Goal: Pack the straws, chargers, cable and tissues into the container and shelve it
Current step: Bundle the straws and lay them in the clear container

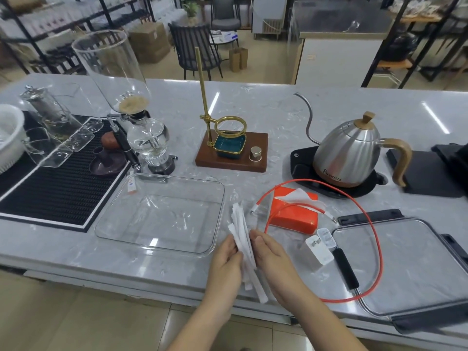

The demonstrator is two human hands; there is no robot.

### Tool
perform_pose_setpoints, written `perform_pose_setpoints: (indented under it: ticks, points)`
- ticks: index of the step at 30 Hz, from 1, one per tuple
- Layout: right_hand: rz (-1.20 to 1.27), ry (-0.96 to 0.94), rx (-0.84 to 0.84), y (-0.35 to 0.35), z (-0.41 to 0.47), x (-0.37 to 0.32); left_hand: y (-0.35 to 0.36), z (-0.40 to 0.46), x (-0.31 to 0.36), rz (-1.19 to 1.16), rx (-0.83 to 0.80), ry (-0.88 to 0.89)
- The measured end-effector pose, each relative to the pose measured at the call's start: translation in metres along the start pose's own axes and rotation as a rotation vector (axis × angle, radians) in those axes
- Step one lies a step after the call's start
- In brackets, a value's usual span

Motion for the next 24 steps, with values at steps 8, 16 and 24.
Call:
perform_pose_setpoints:
  ticks: [8, 16, 24]
  points:
    - [0.088, 0.058, 0.028, 0.001, -0.001, -0.002, 0.001, -0.008, -0.008, -0.012, 0.046, 0.018]
    - [0.067, 0.041, 0.004, 0.005, -0.001, 0.006, 0.002, -0.007, -0.030, -0.006, 0.188, 0.016]
    - [0.074, 0.037, -0.010, 0.007, -0.005, 0.004, -0.003, -0.005, -0.034, 0.006, 0.248, 0.019]
Point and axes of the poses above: each hand's wrist, its own z-axis towards the middle knuckle, its own y-axis out of the palm, x = y × z, the point moved 3 cm from there along z, towards the middle knuckle, and after that the axes turned 10 degrees about y, right-handed, at the moved point
